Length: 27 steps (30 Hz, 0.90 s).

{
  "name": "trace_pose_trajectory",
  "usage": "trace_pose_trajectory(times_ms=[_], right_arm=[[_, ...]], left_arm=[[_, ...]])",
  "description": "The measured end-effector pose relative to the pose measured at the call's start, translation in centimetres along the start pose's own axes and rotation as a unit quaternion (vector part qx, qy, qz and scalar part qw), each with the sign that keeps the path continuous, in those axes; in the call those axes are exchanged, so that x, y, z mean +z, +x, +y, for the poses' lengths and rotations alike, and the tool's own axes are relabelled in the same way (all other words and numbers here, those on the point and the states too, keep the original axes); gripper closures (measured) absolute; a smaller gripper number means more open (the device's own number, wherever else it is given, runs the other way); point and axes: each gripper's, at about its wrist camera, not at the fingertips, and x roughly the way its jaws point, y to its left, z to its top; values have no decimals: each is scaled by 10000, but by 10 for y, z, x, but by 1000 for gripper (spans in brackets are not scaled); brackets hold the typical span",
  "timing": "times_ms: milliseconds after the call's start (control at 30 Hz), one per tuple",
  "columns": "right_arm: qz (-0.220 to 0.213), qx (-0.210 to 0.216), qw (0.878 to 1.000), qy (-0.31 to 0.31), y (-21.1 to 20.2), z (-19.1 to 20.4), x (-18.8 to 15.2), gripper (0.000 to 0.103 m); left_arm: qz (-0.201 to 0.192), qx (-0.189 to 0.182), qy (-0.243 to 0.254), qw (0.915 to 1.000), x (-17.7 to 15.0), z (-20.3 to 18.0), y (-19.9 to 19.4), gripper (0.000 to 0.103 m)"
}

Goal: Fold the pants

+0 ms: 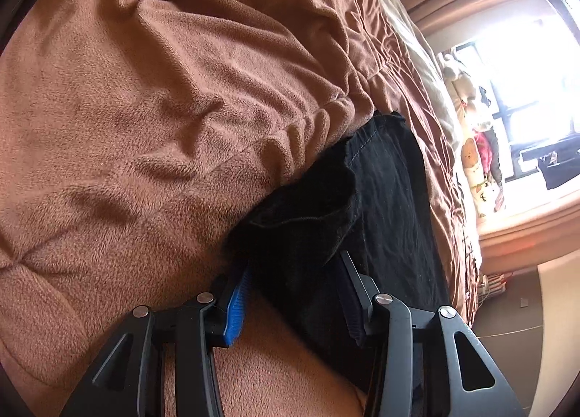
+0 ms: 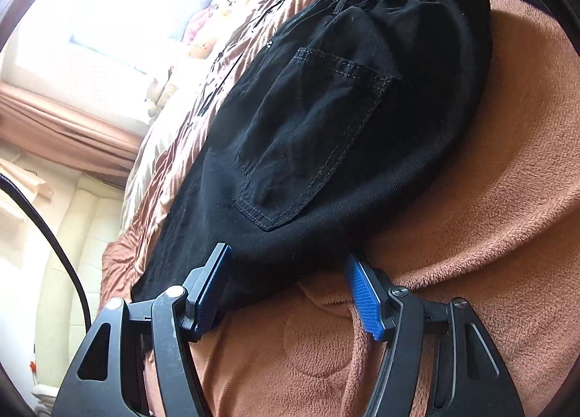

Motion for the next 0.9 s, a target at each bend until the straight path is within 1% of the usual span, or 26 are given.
trace_pose_trajectory(times_ms=[133, 200, 300, 333, 367, 433, 467, 533, 633, 700, 767, 900], right_arm=[[-119, 199, 9995, 200, 6, -10, 5, 41], [-230, 212, 9991, 273, 8, -14, 9, 41], [-407, 178, 9981, 425, 11, -15, 11, 42], [-468, 159, 9978, 438, 10, -15, 12, 42], [-510, 127, 9976, 440, 9, -15, 13, 42], [-568, 97, 9969, 542, 6, -15, 15, 43], [-565, 94, 9963, 635, 3, -18, 14, 43], [-627, -88, 9956, 688, -7, -21, 13, 43], [-825, -393, 9942, 575, -28, -28, 13, 43], [-844, -417, 9935, 637, -37, -40, 15, 43], [-889, -327, 9924, 780, -43, -54, 18, 43], [-1134, -382, 9890, 864, -48, -62, 29, 43]], left_arm=[[-113, -44, 13, 9999, 5, -1, 2, 56], [-179, -31, -1, 9998, 6, -2, 3, 56], [-282, 65, 72, 9996, 8, -7, 4, 60], [-301, 101, 84, 9995, 9, -8, 5, 64], [-306, 134, 99, 9994, 10, -8, 5, 73], [-307, 17, 48, 9995, 12, -7, 4, 82], [-323, -30, 40, 9995, 13, -7, 3, 84], [-377, 3, 126, 9992, 14, -10, 1, 84], [-439, 27, 170, 9989, 15, -14, 0, 84], [-437, 22, 111, 9990, 16, -13, 3, 84], [-429, 50, 96, 9990, 16, -13, 5, 84], [-398, 96, 91, 9991, 15, -11, 7, 84]])
